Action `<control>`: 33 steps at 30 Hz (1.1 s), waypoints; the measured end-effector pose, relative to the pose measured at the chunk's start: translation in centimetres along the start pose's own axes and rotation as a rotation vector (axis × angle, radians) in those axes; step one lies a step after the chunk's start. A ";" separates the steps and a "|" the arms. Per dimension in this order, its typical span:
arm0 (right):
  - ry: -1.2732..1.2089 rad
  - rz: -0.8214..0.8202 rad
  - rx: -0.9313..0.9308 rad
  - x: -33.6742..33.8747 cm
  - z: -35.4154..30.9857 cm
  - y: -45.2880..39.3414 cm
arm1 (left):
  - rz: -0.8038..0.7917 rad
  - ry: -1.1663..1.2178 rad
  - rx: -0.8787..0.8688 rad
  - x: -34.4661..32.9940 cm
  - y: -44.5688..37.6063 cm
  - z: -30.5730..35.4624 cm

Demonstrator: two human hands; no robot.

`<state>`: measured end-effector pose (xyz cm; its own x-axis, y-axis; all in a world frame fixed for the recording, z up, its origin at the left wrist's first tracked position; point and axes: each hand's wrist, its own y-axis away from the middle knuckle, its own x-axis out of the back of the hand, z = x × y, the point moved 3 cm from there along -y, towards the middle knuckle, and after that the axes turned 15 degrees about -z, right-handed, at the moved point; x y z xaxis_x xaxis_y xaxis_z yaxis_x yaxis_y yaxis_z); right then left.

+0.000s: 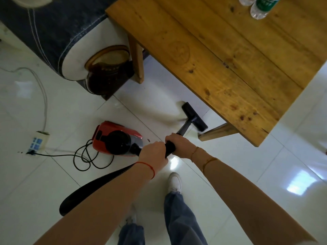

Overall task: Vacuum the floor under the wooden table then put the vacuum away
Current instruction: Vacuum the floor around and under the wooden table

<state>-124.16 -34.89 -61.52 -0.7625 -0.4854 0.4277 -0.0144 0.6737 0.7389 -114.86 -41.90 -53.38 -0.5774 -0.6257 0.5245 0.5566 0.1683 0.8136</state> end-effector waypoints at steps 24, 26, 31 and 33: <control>-0.325 0.273 0.016 -16.8 -16.0 3.7 | -0.135 -0.433 -0.190 -7.6 13.8 -11.3; -0.347 0.278 -0.009 -17.5 -15.1 4.7 | -0.160 -0.443 -0.213 -8.2 13.8 -10.2; -0.400 0.297 -0.075 -19.1 -11.8 7.4 | -0.170 -0.550 -0.273 -9.3 13.7 -5.6; -0.421 0.311 -0.092 -19.6 -10.0 8.6 | -0.174 -0.591 -0.283 -9.9 13.4 -3.5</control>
<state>-102.87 -25.14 -58.29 -0.9157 0.0085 0.4018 0.2965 0.6891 0.6612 -99.61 -36.17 -48.57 -0.8577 -0.0907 0.5060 0.5141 -0.1535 0.8439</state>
